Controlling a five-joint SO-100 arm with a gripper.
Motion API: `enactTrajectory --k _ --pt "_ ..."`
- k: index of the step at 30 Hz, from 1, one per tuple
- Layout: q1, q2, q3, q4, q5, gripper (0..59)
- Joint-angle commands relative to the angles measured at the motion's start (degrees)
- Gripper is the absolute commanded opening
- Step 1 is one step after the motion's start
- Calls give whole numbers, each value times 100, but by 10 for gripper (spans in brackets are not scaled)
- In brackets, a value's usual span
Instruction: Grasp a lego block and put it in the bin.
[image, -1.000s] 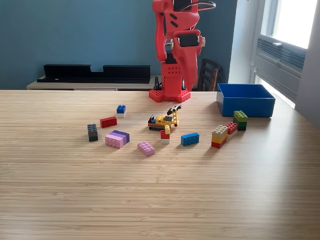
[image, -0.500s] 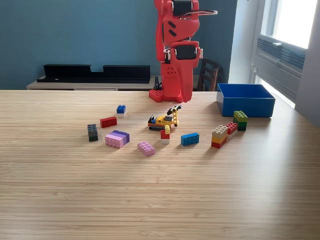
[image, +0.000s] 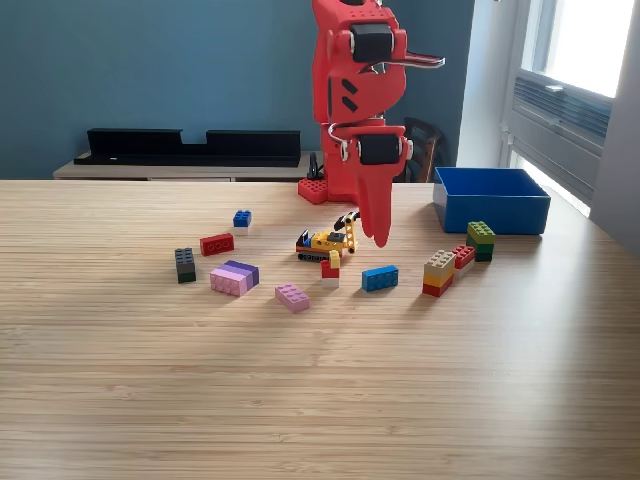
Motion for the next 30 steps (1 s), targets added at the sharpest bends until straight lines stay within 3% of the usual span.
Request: enactTrajectory --k 1,12,23,30 --pt "-9 -281 -633 70 -53 246" --pt "-70 -1090 -1283 211 -9 243" --pt "-97 -2057 -2399 782 44 231" --pt "-132 -2681 -3120 1055 44 196"
